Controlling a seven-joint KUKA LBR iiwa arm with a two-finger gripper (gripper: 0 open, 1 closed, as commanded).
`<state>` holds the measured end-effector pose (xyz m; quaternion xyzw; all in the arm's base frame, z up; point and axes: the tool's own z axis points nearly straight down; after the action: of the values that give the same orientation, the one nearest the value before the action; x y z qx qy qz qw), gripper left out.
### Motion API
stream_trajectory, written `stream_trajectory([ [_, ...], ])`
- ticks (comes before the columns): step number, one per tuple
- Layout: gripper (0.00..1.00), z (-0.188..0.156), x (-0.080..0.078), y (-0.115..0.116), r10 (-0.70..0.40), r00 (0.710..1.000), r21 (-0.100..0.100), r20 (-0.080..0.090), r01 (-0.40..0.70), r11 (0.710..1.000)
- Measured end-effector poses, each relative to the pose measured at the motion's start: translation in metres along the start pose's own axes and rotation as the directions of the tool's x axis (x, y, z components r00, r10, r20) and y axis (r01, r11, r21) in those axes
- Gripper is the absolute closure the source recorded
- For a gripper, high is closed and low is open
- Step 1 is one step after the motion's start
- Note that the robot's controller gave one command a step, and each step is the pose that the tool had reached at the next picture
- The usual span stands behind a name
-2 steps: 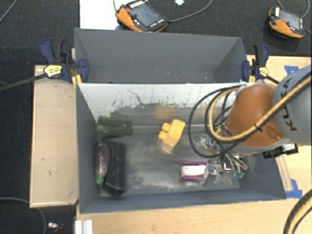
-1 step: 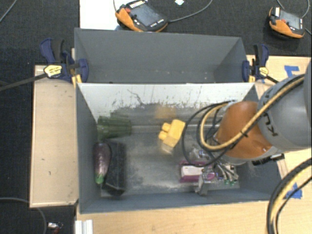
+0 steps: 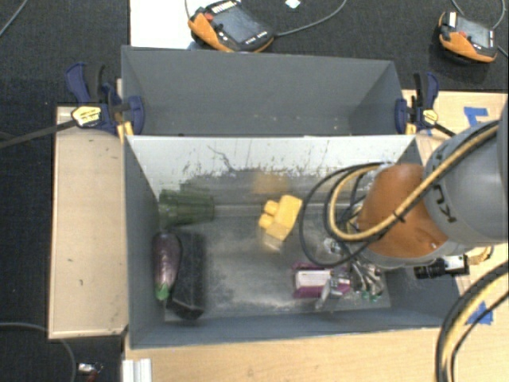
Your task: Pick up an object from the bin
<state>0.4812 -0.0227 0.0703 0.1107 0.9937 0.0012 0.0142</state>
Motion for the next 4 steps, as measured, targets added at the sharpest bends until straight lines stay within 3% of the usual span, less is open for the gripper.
stream_trajectory([
  [1,1.0,0.006,-0.002,0.004,-0.166,0.986,-0.001,-0.008,0.166,0.986],
  [2,1.0,0.005,-0.002,0.004,-0.167,0.986,0.0,-0.008,0.167,0.986],
  [4,1.0,-0.043,-0.003,0.004,-0.168,0.986,-0.001,-0.011,0.168,0.986],
])
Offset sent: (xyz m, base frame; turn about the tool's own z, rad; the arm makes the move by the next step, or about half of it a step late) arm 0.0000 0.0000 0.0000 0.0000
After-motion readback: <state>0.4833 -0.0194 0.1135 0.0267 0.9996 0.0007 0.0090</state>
